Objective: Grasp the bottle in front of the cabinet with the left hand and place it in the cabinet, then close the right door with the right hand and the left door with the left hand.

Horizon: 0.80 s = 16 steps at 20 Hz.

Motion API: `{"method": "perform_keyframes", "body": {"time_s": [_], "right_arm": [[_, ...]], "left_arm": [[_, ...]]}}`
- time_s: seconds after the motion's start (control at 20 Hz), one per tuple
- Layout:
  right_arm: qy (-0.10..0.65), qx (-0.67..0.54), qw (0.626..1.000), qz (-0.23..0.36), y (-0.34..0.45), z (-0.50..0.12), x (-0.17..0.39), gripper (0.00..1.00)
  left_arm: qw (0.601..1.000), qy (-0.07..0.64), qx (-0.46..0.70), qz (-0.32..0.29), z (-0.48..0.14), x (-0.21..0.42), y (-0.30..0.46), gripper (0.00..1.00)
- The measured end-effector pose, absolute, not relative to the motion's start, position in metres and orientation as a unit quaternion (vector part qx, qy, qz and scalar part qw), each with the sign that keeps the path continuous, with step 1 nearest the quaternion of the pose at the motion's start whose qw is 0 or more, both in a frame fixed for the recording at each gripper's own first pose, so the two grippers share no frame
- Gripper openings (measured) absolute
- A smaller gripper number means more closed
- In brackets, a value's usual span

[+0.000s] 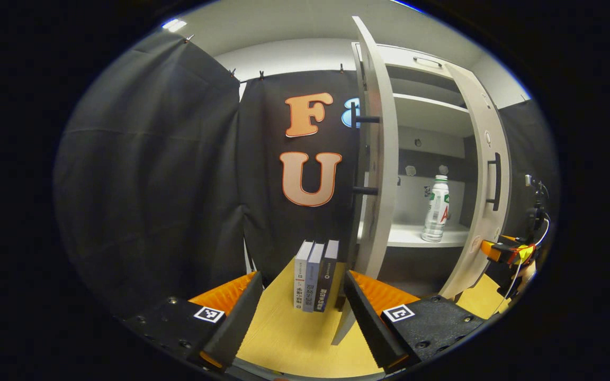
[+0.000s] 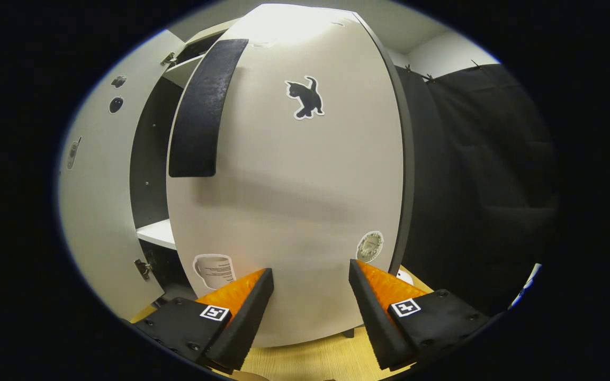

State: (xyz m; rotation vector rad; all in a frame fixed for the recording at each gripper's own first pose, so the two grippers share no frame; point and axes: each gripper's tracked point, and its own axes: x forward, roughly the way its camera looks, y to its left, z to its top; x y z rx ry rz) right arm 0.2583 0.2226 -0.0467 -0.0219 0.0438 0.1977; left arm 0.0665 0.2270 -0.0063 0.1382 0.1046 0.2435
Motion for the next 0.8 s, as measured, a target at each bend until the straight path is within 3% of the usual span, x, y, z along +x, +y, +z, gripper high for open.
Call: {"method": "perform_keyframes", "body": {"time_s": [0.5,0.8], "right_arm": [[0.024,0.016,0.994,0.102,0.221,-0.034,0.25,0.96],[0.024,0.026,0.996,0.08,0.183,-0.01,0.216,0.96]], "left_arm": [[0.988,0.059,0.074,0.121,-0.018,0.117,0.247,0.92],[0.99,0.062,0.079,0.102,-0.021,0.138,0.242,0.94]]}}
